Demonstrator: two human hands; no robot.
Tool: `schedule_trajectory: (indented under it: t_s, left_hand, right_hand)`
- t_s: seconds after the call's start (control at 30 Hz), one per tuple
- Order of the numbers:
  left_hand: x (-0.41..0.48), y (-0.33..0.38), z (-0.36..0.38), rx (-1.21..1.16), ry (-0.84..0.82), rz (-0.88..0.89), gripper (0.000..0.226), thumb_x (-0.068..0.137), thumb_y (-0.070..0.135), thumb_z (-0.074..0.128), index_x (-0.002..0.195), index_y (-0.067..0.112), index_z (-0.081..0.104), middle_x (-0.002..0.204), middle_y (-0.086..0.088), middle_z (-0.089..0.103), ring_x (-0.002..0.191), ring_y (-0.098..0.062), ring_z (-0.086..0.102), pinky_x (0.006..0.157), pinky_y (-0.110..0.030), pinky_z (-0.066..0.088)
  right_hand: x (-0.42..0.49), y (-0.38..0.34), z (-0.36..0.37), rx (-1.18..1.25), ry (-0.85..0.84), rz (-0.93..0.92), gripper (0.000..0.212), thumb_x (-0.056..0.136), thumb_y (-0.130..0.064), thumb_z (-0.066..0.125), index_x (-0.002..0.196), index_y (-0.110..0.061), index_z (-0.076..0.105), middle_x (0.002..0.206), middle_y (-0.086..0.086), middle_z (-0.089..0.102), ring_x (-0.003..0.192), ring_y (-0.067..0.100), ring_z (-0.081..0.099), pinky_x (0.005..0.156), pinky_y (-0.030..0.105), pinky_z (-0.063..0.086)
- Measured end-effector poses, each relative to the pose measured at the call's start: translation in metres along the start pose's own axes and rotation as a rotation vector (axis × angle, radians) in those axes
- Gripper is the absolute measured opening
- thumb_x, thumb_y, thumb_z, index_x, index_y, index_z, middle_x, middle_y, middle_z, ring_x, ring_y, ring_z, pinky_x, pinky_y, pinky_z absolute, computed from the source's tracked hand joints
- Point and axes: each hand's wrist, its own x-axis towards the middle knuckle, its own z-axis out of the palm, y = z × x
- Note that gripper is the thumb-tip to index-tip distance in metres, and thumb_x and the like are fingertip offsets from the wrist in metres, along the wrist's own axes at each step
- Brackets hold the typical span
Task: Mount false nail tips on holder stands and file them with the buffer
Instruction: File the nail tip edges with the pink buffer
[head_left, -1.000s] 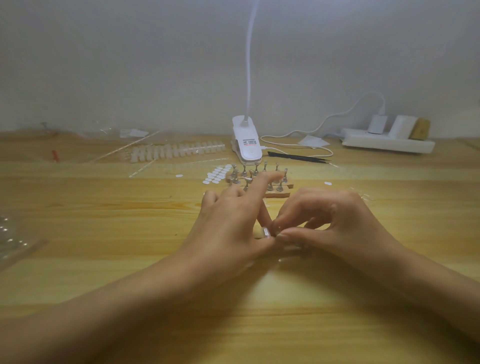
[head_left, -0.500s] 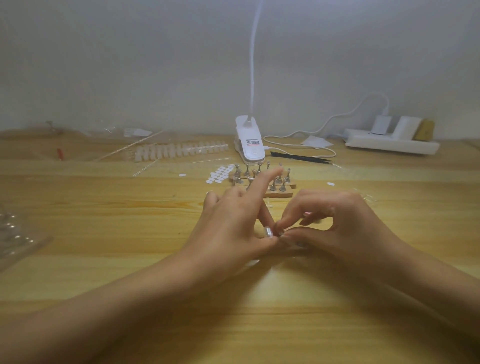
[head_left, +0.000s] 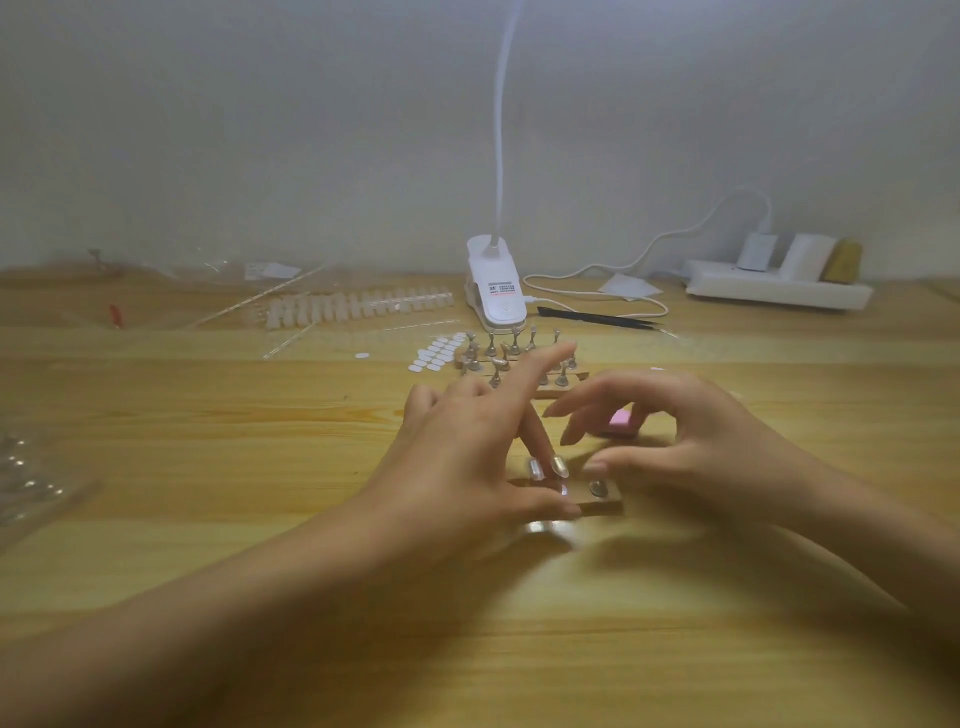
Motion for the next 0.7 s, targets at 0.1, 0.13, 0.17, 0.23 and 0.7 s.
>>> schedule_trajectory:
  t_s: [0.1,0.13,0.17,0.23,0.7]
  left_hand:
    - [0.008,-0.005,-0.014,-0.058,-0.091,0.005,0.08,0.065,0.08,0.055,0.137,0.06,0.028,0.098,0.034,0.061,0.097,0.008,0.051,0.09,-0.028,0.034]
    - [0.011,-0.009,-0.017,-0.094,-0.082,-0.001,0.066,0.07,0.081,0.049,0.132,0.057,0.04,0.1,0.029,0.06,0.094,0.006,0.054,0.084,-0.027,0.04]
    - [0.014,-0.015,-0.02,-0.117,-0.063,-0.004,0.051,0.078,0.077,0.047,0.123,0.053,0.052,0.102,0.024,0.057,0.091,0.004,0.055,0.081,-0.026,0.043]
    - [0.019,-0.027,-0.021,-0.093,-0.019,-0.004,0.026,0.09,0.056,0.053,0.108,0.044,0.067,0.105,0.018,0.052,0.092,0.001,0.054,0.084,-0.031,0.047]
    - [0.025,-0.044,-0.018,-0.164,-0.181,0.039,0.045,0.074,0.043,0.071,0.114,0.024,0.071,0.097,0.006,0.061,0.085,0.001,0.055,0.076,-0.012,0.042]
  right_hand:
    - [0.0,0.001,-0.001,-0.066,0.003,-0.04,0.037,0.08,-0.051,0.066,0.109,-0.03,0.071,0.092,-0.015,0.073,0.089,0.007,0.066,0.074,0.005,0.04]
    - [0.0,0.003,-0.002,-0.085,0.036,-0.045,0.031,0.084,-0.05,0.063,0.105,-0.029,0.072,0.089,-0.015,0.073,0.086,0.007,0.065,0.073,0.005,0.038]
    - [0.001,0.006,-0.002,-0.106,0.071,-0.045,0.024,0.089,-0.046,0.063,0.1,-0.028,0.073,0.087,-0.014,0.073,0.084,0.008,0.064,0.072,0.006,0.037]
    - [0.002,0.012,-0.002,-0.177,0.14,-0.044,0.012,0.094,-0.033,0.066,0.095,-0.026,0.075,0.086,-0.011,0.073,0.083,0.01,0.062,0.071,0.008,0.036]
    - [0.0,0.028,0.005,-0.709,0.016,-0.311,0.034,0.101,-0.034,0.048,0.128,-0.029,0.069,0.124,-0.013,0.067,0.108,0.023,0.055,0.085,0.049,0.047]
